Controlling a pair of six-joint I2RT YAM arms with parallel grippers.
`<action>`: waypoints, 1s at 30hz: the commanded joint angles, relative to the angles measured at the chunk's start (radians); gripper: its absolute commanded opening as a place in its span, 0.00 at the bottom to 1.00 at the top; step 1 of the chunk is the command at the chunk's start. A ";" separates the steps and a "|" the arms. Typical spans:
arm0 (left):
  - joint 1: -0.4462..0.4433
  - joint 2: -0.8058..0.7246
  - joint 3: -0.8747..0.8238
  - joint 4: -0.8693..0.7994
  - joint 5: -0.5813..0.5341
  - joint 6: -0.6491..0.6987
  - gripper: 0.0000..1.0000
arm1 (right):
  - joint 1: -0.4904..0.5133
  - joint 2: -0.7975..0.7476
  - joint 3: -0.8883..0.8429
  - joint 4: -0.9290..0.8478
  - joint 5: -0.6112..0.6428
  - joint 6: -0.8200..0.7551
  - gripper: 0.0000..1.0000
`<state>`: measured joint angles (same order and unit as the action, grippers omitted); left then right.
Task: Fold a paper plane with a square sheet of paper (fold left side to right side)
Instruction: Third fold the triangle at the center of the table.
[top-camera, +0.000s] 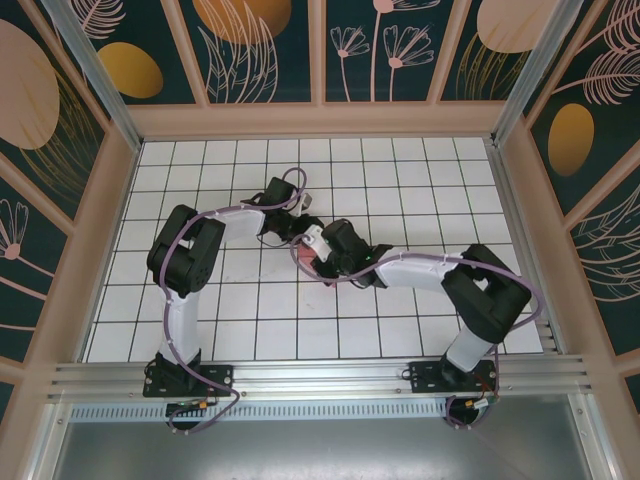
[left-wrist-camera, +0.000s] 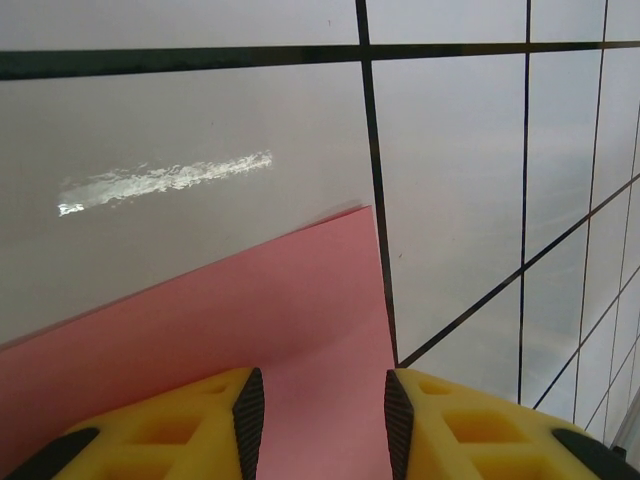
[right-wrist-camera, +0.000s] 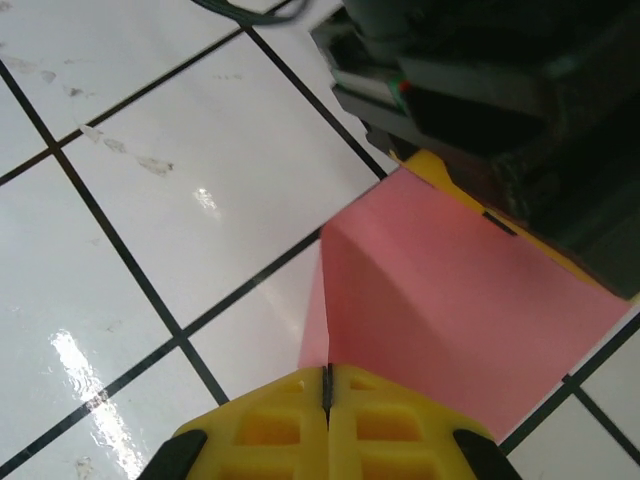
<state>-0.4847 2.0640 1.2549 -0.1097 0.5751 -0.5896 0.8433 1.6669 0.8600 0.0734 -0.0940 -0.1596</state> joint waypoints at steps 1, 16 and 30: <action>-0.008 0.024 0.007 -0.038 -0.014 0.036 0.39 | -0.058 0.033 0.017 -0.031 -0.169 0.040 0.00; -0.009 0.017 0.011 -0.048 -0.018 0.039 0.39 | -0.189 0.105 0.001 0.032 -0.385 0.146 0.00; -0.012 0.018 0.007 -0.047 -0.025 0.034 0.39 | -0.206 0.134 0.007 0.036 -0.362 0.163 0.00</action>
<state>-0.4870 2.0640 1.2549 -0.1131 0.5701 -0.5758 0.6468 1.7813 0.8608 0.0902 -0.4465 -0.0116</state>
